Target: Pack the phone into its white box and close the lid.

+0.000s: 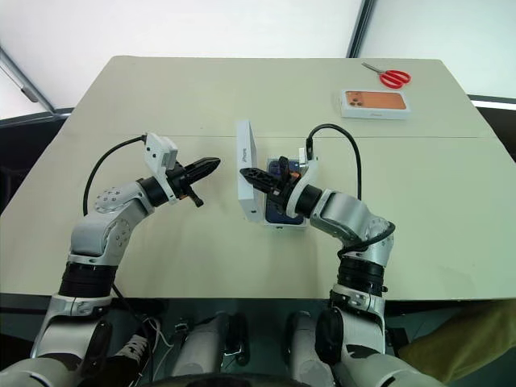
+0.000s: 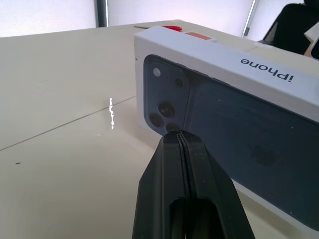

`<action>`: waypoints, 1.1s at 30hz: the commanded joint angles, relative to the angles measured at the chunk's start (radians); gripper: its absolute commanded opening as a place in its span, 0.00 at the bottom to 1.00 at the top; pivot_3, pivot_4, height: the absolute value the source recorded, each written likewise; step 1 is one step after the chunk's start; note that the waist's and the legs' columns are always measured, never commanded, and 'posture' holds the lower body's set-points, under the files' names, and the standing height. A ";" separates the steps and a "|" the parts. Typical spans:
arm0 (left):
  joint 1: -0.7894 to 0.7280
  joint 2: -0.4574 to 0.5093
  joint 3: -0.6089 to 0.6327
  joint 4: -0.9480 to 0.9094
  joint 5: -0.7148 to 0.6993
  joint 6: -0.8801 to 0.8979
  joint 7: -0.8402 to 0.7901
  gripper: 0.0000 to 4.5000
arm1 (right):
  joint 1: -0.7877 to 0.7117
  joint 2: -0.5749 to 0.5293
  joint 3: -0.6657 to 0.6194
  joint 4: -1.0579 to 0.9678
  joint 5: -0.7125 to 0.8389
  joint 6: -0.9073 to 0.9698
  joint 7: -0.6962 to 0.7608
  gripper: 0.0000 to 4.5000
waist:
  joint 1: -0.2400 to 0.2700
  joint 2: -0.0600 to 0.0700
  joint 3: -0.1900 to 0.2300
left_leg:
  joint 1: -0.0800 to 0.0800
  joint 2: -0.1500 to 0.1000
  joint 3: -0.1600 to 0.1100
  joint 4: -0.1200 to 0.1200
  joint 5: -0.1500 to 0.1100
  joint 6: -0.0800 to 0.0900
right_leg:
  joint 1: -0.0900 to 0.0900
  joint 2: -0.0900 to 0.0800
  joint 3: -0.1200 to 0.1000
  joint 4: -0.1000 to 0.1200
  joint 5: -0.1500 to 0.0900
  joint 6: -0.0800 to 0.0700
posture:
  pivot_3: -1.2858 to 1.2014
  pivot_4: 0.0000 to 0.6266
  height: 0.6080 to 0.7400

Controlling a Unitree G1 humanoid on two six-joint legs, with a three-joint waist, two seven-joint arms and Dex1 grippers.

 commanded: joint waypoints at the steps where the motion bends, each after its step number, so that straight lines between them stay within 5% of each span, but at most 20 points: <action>1: 0.018 -0.019 -0.025 -0.024 0.020 -0.038 0.000 0.01 | 0.041 -0.019 0.044 -0.033 0.036 -0.052 0.006 0.00 | 0.002 0.000 0.000 | 0.000 0.000 0.000 0.000 0.000 0.000 | 0.000 0.000 0.000 0.000 0.000 0.000 | 0.52 0.24 0.98; 14: 0.017 -0.139 -0.096 0.038 0.072 -0.074 0.021 0.01 | 0.063 -0.119 0.119 -0.045 0.036 -0.211 0.051 0.00 | 0.007 0.000 0.000 | 0.000 0.000 0.000 0.001 0.000 0.001 | 0.001 0.000 0.000 0.000 0.000 0.000 | 0.52 0.24 0.98; 17: -0.001 -0.147 -0.094 0.069 0.076 -0.081 0.019 0.00 | 0.078 -0.141 0.134 -0.054 0.036 -0.218 0.072 0.19 | 0.007 0.000 0.000 | 0.000 0.000 0.000 0.001 -0.001 0.001 | 0.001 0.000 0.000 0.000 0.000 0.000 | 0.52 0.24 0.98; 24: -0.029 -0.167 -0.113 0.131 0.095 -0.114 0.002 0.00 | 0.087 -0.272 0.173 -0.096 0.009 -0.177 0.181 0.99 | 0.008 0.000 0.000 | 0.000 0.000 0.000 0.001 -0.001 0.002 | 0.001 0.000 0.000 0.000 0.000 0.000 | 0.52 0.24 0.98; 27: -0.029 -0.167 -0.113 0.133 0.094 -0.111 -0.008 0.00 | -0.012 -0.360 0.107 -0.047 -0.123 -0.267 0.277 0.99 | 0.007 0.000 0.000 | -0.001 0.000 0.000 0.002 -0.004 0.007 | 0.000 -0.001 0.000 0.000 0.000 0.000 | 0.52 0.24 0.98; 29: -0.034 -0.173 -0.116 0.148 0.098 -0.118 -0.013 0.00 | -0.043 -0.513 0.151 -0.066 -0.327 -0.236 0.466 0.99 | 0.009 0.001 0.000 | -0.001 0.000 0.000 0.003 -0.004 0.007 | 0.000 0.000 0.000 -0.001 0.000 0.000 | 0.52 0.24 0.98; 33: -0.070 -0.198 -0.134 0.212 0.119 -0.151 -0.019 0.00 | -0.017 -0.830 0.371 -0.093 -0.847 -0.378 0.892 0.99 | 0.023 0.000 0.000 | -0.002 0.000 0.000 0.003 -0.005 0.009 | 0.000 0.000 -0.001 -0.003 0.000 0.000 | 0.52 0.24 0.98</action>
